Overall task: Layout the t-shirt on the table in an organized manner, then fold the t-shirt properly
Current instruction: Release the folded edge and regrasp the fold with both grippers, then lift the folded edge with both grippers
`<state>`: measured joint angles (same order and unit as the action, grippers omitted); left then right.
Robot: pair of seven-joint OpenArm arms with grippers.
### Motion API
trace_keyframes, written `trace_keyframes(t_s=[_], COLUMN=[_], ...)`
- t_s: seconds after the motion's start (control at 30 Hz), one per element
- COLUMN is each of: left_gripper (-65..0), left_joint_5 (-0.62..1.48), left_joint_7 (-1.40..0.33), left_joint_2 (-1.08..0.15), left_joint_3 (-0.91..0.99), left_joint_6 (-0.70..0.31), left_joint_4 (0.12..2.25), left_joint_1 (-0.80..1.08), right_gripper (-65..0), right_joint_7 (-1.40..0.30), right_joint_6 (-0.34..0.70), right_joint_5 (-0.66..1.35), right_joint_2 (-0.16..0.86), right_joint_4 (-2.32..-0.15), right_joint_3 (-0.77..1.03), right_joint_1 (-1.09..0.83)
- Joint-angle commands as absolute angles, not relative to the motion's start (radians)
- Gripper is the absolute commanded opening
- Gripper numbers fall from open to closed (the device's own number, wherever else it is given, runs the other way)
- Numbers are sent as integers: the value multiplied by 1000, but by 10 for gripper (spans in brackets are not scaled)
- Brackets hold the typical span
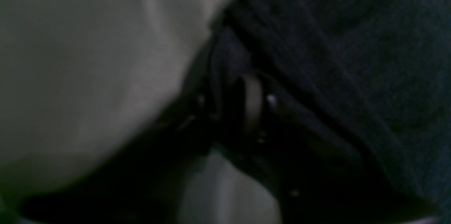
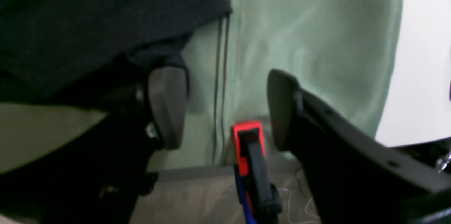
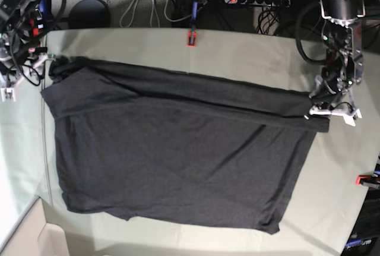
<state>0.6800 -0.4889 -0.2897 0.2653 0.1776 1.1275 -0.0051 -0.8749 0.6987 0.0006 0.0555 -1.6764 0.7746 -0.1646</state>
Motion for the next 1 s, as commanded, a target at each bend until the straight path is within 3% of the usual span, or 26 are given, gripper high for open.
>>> trace_keyframes(t_s=[0.0,0.77,0.87,0.97], left_gripper=[-650,-650,-650,-650], left_joint_5=[682,684,687,688], left_joint_7=[-473,-475,-475,-476], left_joint_2=[-308,-352,-352,-352], left_joint_3=[269,271,271,271], left_joint_6=[173,173,173,173], left_joint_4=[1136,1144,1147,1148], left_joint_1=[-13,-13,-13,-12], right_gripper=[-278,-287,-391,-615], right_joint_7=[-865,-717,-723,-727], right_joint_6=[698,698,698,698], right_joint_5=[8,8,8,8], right_joint_2=[65,93,88,87], right_joint_4=[-1673,-1342,-1342,-1346], right_joint_3=[774,773,773,773], right_joint_1=[-168,-91,-97,-114])
